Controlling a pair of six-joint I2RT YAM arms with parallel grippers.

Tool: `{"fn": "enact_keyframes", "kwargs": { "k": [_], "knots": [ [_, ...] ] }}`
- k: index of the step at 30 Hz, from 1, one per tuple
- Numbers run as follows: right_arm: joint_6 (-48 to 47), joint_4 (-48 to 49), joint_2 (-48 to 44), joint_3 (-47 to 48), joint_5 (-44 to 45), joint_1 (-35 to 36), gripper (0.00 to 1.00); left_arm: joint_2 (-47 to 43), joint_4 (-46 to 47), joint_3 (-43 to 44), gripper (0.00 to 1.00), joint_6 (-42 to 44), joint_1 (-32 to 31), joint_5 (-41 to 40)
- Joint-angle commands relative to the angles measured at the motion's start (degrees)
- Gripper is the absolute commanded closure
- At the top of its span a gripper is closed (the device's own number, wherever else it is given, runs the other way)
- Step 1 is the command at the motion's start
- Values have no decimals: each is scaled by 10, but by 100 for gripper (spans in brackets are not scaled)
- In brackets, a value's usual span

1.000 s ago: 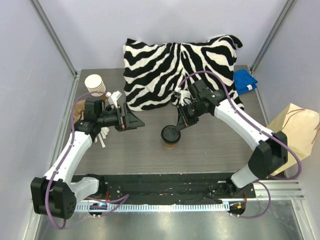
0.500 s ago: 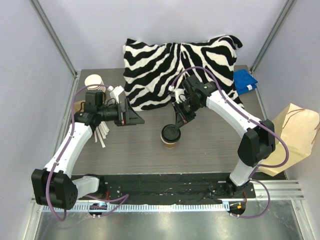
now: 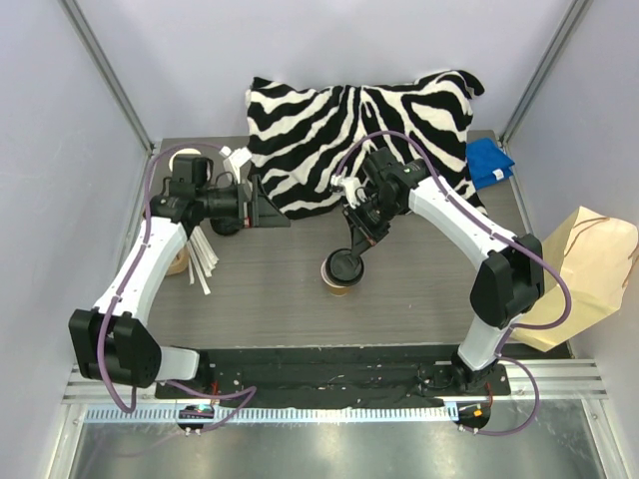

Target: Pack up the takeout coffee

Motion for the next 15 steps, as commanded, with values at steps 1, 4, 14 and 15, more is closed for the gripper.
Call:
{"fn": "enact_keyframes", "kwargs": {
  "k": [1, 4, 14, 15],
  "knots": [
    [-41, -12, -15, 19, -7, -1, 99, 15, 10, 42, 0, 12, 1, 25],
    [-46, -23, 8, 42, -11, -1, 99, 32, 35, 31, 0, -26, 1, 31],
    [3, -37, 56, 61, -38, -1, 99, 20, 153, -37, 0, -114, 6, 34],
    [8, -37, 58, 67, -34, -2, 99, 18, 153, -38, 0, -115, 6, 34]
  ]
}}
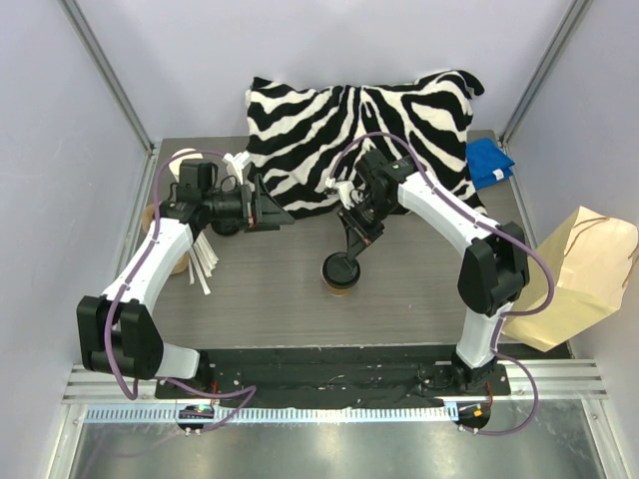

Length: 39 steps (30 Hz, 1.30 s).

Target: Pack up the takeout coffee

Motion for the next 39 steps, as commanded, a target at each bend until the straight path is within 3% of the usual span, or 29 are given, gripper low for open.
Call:
{"fn": "enact_keyframes", "kwargs": {
  "k": [1, 16, 36, 39],
  "knots": [
    [29, -8, 6, 35, -7, -1, 99, -9, 55, 1, 0, -25, 3, 18],
    [44, -9, 28, 48, 30, -1, 99, -24, 72, -26, 0, -29, 3, 12],
    [40, -8, 58, 58, 12, -1, 99, -25, 73, -36, 0, -26, 3, 12],
    [40, -10, 58, 59, 12, -2, 95, -25, 74, -36, 0, -26, 3, 12]
  ]
}}
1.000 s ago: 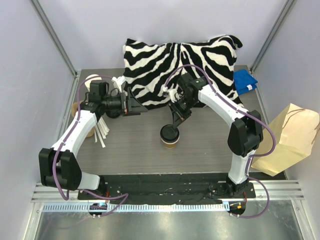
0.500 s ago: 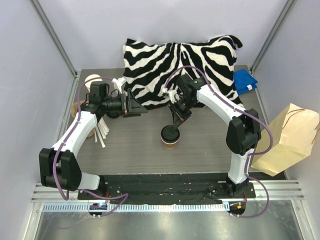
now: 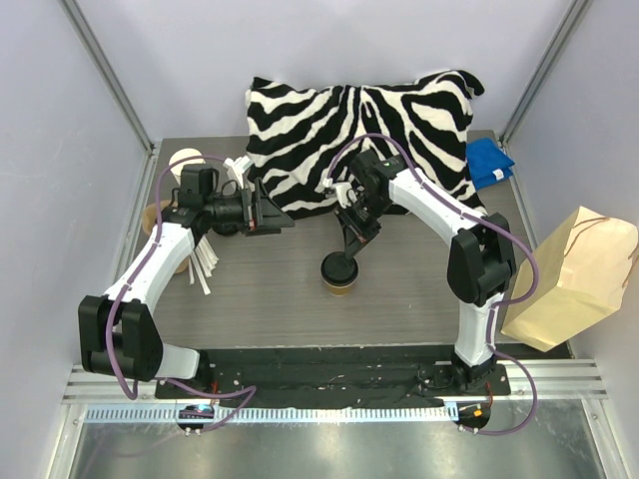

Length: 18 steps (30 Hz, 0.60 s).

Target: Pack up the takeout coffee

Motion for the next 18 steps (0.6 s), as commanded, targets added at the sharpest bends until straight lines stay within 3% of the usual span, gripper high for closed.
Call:
{"fn": "enact_keyframes", "kwargs": {
  "k": [1, 2, 13, 15, 18],
  "knots": [
    [0, -6, -2, 26, -10, -1, 93, -20, 24, 0, 0, 0, 3, 8],
    [0, -8, -2, 26, -10, -1, 87, -20, 24, 0, 0, 0, 4, 8],
    [-8, -17, -12, 20, -15, -1, 78, -17, 24, 2, 0, -1, 3, 8],
    [-10, -18, -12, 16, -14, -1, 71, -16, 24, 4, 0, -2, 3, 9],
    [-9, -17, -13, 16, -16, -1, 69, -15, 23, 6, 0, -3, 4, 9]
  ]
}}
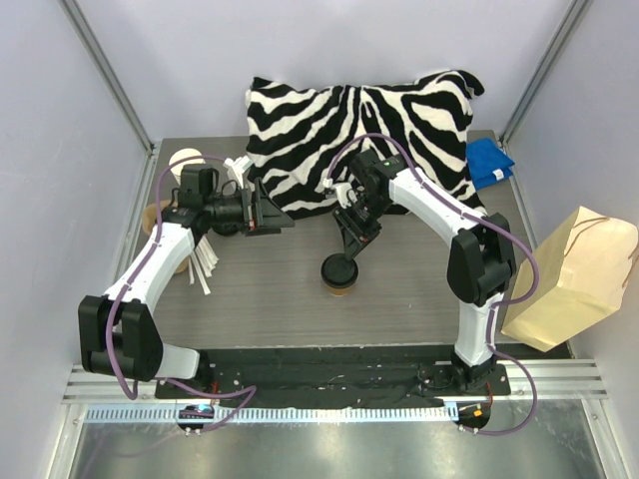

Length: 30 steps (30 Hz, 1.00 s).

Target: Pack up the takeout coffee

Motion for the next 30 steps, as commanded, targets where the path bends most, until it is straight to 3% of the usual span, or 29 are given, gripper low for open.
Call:
{"fn": "enact_keyframes", "kwargs": {
  "k": [1, 7, 13, 16, 18, 19, 20, 22, 23, 27, 30],
  "knots": [
    [-5, -6, -12, 14, -9, -1, 66, -16, 23, 6, 0, -2, 3, 9],
    [-6, -19, -25, 50, -22, -30, 51, -27, 25, 5, 0, -1, 2, 25],
    [-8, -5, -93, 31, -139, -125, 51, -41, 19, 12, 2, -1, -17, 73],
    [61, 87, -134, -68, -230, -130, 62, -50, 20, 0, 14, 6, -76, 56],
    [167, 169, -185, -138, -297, -129, 65, -45, 27, -25, 32, -10, -135, 36],
    [206, 265, -201, -173, -306, -128, 71, -40, 62, -38, 39, -25, -152, 33],
    [248, 306, -228, -235, -309, -125, 72, -36, 86, -64, 54, -63, -182, 29],
    [306, 367, -237, -286, -307, -115, 78, -18, 153, -85, 67, -97, -205, 18],
    [315, 380, -235, -297, -308, -101, 79, -11, 180, -100, 81, -119, -224, 9],
    [386, 460, -231, -342, -309, -67, 87, 36, 265, -104, 100, -186, -236, 0],
    [380, 467, -223, -360, -293, -59, 90, 73, 268, -83, 100, -184, -235, -1]
  ]
}}
